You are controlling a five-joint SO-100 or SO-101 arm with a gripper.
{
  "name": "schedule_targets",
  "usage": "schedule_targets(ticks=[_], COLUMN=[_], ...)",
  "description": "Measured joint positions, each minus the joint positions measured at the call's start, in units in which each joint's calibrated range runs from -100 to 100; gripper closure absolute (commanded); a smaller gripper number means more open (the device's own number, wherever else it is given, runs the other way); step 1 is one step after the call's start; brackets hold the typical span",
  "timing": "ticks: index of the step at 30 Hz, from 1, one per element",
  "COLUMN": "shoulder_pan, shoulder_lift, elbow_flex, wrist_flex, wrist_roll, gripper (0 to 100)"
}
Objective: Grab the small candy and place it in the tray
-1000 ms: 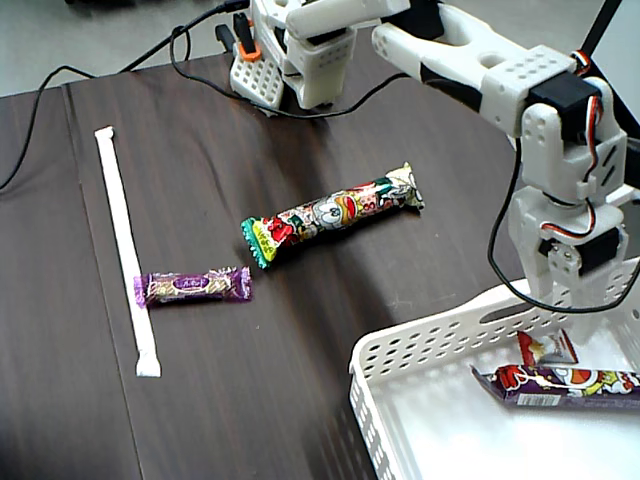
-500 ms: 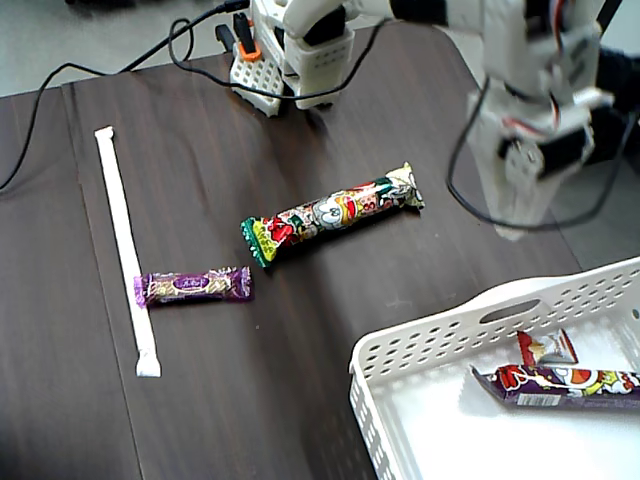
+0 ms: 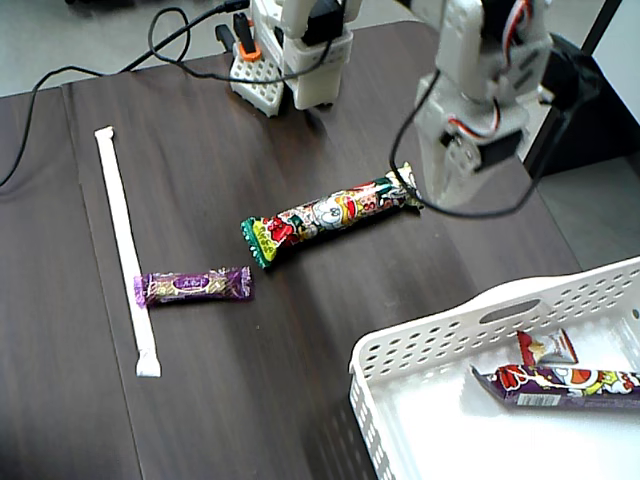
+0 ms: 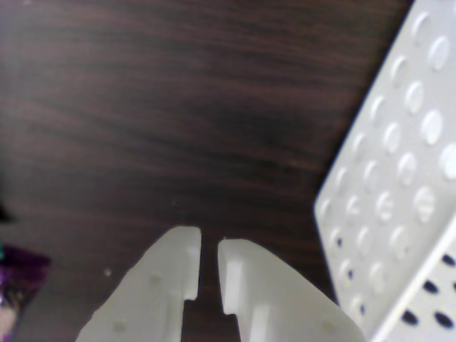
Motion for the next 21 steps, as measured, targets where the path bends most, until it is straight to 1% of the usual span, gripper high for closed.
schedule_targets(ticks=[6,14,17,21], shoulder_pan=[3.37,5.62,5.17,5.40], shoulder_lift=[-17.10,-39.22,-46.31,-54.40], elbow_flex=[23.92,57.18,65.63,73.54], wrist_flex=[-8.70,-24.15,-26.71,-27.39], wrist_roll=[2.97,3.58,3.63,3.63], gripper=[99,98,98,99])
